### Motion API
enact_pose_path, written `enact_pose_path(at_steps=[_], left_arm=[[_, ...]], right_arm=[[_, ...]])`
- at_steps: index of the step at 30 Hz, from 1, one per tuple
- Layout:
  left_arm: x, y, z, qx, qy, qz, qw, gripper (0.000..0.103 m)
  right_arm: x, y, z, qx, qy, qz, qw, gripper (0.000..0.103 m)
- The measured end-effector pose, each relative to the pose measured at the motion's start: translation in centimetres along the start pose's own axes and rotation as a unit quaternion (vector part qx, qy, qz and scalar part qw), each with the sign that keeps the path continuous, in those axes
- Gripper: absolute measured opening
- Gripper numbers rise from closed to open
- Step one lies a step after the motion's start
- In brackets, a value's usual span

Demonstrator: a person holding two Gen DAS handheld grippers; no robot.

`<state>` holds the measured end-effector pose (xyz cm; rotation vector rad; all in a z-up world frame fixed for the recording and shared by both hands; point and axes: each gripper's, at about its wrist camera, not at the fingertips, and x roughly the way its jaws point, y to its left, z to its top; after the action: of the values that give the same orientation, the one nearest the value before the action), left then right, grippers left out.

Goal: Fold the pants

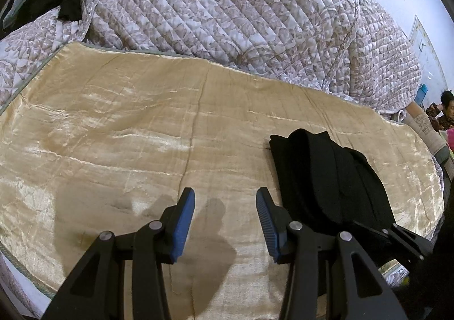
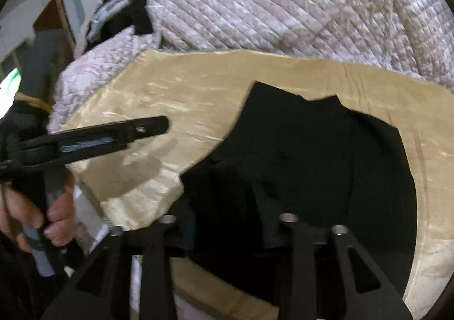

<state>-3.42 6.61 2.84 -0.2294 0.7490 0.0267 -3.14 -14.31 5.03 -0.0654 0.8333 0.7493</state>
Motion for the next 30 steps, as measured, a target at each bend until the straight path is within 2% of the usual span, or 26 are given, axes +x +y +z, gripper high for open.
enact_pose_path(at_steps=[1,3,5,7,8,9,10,12,14,17,20,22,24,27,30], left_arm=[[0.0,0.1,0.1,-0.001,-0.001,0.0,1.0,0.048],[-0.1,0.1,0.1,-0.003,-0.003,-0.001,1.0,0.048],[-0.1,0.0,0.2,-0.003,-0.005,-0.003,1.0,0.048],[-0.1,-0.3,0.2,0.0,-0.006,-0.007,1.0,0.048],[0.0,-0.5,0.3,0.001,-0.006,-0.009,0.9999,0.048],[0.0,-0.8,0.2,0.005,-0.006,-0.014,0.9999,0.048],[0.0,-1.1,0.2,0.007,-0.006,-0.018,0.9998,0.048],[-0.1,-1.9,0.2,0.013,-0.007,-0.031,0.9994,0.048],[-0.3,-2.8,0.3,0.02,-0.009,-0.047,0.9987,0.048],[-0.5,-4.0,0.9,0.028,-0.011,-0.062,0.9976,0.048],[-0.5,-5.5,2.0,0.035,-0.01,-0.078,0.9963,0.048],[0.0,-6.9,3.0,0.048,-0.008,-0.099,0.9939,0.048],[1.0,-8.5,3.9,0.066,-0.005,-0.106,0.9922,0.048],[3.3,-10.4,4.9,0.083,0.016,-0.129,0.988,0.048],[5.7,-11.1,5.2,0.098,0.027,-0.126,0.9868,0.048]], right_arm=[[-0.3,0.2,-0.1,-0.003,0.002,0.015,1.0,0.058],[-1.7,0.4,-0.2,-0.005,-0.011,0.048,0.999,0.058],[-3.2,0.2,-0.3,0.002,-0.042,0.06,0.997,0.058],[-5.1,-1.0,-0.3,0.022,-0.083,0.052,0.995,0.057],[-5.6,-1.7,-0.4,0.037,-0.092,0.039,0.994,0.055],[-5.9,-2.9,-0.6,0.057,-0.095,0.011,0.994,0.041],[-5.8,-3.4,-0.7,0.067,-0.089,-0.007,0.994,0.027],[-4.1,-5.4,-1.6,0.104,-0.046,-0.056,0.992,0.025],[-2.5,-5.9,-2.3,0.114,-0.008,-0.036,0.993,0.025],[-2.6,-3.8,-1.6,0.072,-0.001,0.014,0.997,0.022],[-3.4,-5.2,-0.4,0.091,-0.016,-0.005,0.996,0.022],[-4.5,-8.4,0.9,0.146,-0.035,-0.032,0.988,0.022],[-4.9,-11.3,2.4,0.164,-0.038,-0.07,0.983,0.022],[-4.0,-14.0,3.6,0.171,-0.013,-0.086,0.981,0.022],[-1.6,-15.6,5.0,0.167,0.012,-0.072,0.983,0.022]])
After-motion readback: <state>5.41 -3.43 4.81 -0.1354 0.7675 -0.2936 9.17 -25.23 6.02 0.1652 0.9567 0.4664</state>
